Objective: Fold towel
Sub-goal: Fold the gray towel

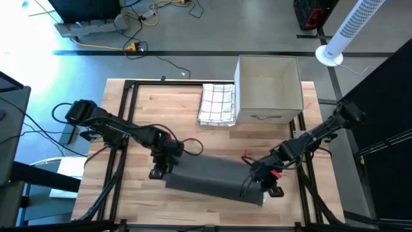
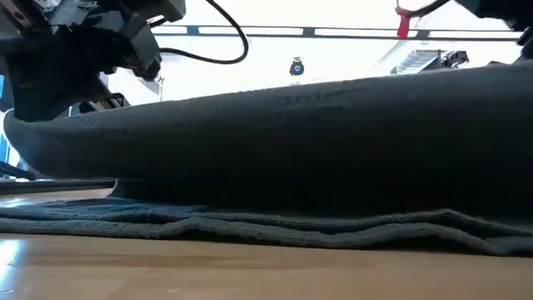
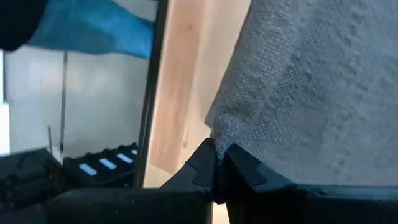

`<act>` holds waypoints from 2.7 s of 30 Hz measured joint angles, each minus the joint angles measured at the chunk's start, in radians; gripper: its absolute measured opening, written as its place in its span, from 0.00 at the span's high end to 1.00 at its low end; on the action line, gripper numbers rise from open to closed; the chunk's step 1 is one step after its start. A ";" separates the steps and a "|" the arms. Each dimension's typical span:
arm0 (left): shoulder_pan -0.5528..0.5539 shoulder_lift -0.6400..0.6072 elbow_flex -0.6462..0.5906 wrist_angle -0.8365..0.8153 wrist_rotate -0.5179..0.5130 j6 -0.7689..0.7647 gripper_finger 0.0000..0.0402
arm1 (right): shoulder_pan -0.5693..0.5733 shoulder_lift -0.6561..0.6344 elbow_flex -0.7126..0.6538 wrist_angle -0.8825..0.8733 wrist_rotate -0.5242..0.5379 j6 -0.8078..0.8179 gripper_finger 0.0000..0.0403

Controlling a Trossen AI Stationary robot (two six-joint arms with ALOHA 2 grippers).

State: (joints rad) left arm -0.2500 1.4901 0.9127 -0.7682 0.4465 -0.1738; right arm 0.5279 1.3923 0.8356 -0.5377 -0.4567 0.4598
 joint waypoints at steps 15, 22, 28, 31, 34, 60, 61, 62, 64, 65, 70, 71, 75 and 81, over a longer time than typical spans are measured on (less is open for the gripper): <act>-0.039 0.001 0.000 0.053 -0.011 -0.009 0.91 | 0.053 0.030 0.000 0.039 0.059 0.013 0.79; -0.040 0.001 0.000 0.063 -0.011 -0.042 0.76 | 0.076 0.030 0.000 0.011 0.058 0.048 0.55; -0.038 0.001 0.000 0.040 -0.123 -0.017 0.68 | 0.068 0.029 0.000 -0.063 0.100 0.090 0.47; -0.031 0.001 0.000 0.032 -0.211 0.004 0.67 | 0.061 0.025 0.000 -0.081 0.192 0.162 0.48; -0.009 0.001 0.000 0.034 -0.246 0.021 0.68 | 0.061 0.025 0.000 -0.080 0.280 0.199 0.54; 0.061 0.094 -0.217 0.350 -0.241 -0.090 1.00 | 0.005 0.023 -0.246 0.106 0.423 0.529 1.00; 0.055 0.087 -0.218 0.344 -0.242 -0.111 1.00 | -0.019 0.022 -0.246 0.095 0.426 0.520 1.00; 0.047 0.080 -0.220 0.337 -0.241 -0.131 1.00 | -0.042 0.022 -0.245 0.087 0.432 0.511 1.00; 0.034 0.066 -0.220 0.332 -0.230 -0.167 1.00 | -0.089 0.019 -0.244 0.062 0.448 0.499 1.00; 0.027 0.061 -0.222 0.329 -0.218 -0.185 1.00 | -0.111 0.015 -0.244 0.044 0.459 0.490 1.00; -0.021 0.038 -0.224 0.314 -0.187 -0.258 1.00 | -0.187 -0.041 -0.242 -0.044 0.475 0.443 1.00; -0.030 0.030 -0.225 0.303 -0.185 -0.259 1.00 | -0.193 -0.060 -0.235 -0.077 0.474 0.424 1.00; -0.042 -0.026 -0.221 0.296 -0.180 -0.291 1.00 | -0.201 -0.146 -0.176 -0.223 0.467 0.388 1.00; 0.002 -0.110 -0.136 0.288 -0.293 -0.287 1.00 | -0.207 -0.262 -0.095 -0.274 0.469 0.379 1.00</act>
State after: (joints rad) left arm -0.2481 1.3797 0.7765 -0.4804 0.1534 -0.4607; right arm 0.3208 1.1306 0.7402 -0.8114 0.0123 0.8386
